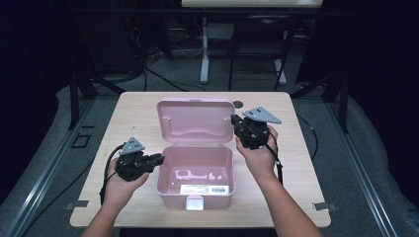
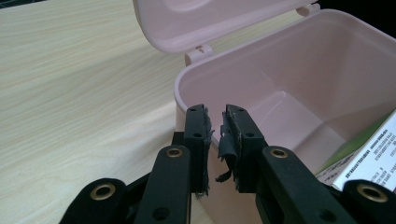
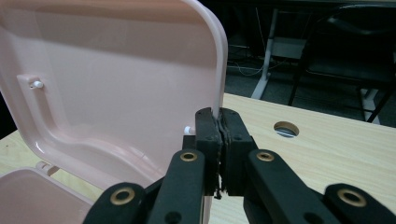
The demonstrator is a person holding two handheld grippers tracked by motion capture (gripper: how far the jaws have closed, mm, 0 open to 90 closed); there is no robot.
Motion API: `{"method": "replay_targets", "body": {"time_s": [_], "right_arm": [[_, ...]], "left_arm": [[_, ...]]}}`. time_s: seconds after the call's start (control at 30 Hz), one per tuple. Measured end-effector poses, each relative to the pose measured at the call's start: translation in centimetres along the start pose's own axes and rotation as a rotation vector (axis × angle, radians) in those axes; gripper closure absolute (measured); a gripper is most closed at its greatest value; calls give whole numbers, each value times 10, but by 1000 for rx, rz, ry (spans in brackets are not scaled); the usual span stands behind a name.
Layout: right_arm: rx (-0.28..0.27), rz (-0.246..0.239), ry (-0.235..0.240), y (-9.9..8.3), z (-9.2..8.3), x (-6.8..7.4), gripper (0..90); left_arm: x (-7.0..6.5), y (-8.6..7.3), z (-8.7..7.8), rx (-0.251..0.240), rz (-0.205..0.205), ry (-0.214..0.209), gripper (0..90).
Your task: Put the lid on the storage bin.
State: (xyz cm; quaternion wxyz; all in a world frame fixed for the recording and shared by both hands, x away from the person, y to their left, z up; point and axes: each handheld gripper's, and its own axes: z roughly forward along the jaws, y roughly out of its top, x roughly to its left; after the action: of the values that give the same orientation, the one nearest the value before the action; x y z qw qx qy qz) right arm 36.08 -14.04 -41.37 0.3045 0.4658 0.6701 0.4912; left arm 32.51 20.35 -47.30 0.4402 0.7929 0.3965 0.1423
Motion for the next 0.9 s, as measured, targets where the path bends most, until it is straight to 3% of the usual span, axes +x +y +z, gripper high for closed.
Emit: {"method": "replay_targets", "body": {"time_s": [0.4,0.9], "right_arm": [[-8,13,9,-1,0,-2,874],[2,5,8,0,0,-1,873]], "left_arm": [[10,15,-3,-68,-23,7,725],[28,63,-17,-146,-25,-14,662]]}}
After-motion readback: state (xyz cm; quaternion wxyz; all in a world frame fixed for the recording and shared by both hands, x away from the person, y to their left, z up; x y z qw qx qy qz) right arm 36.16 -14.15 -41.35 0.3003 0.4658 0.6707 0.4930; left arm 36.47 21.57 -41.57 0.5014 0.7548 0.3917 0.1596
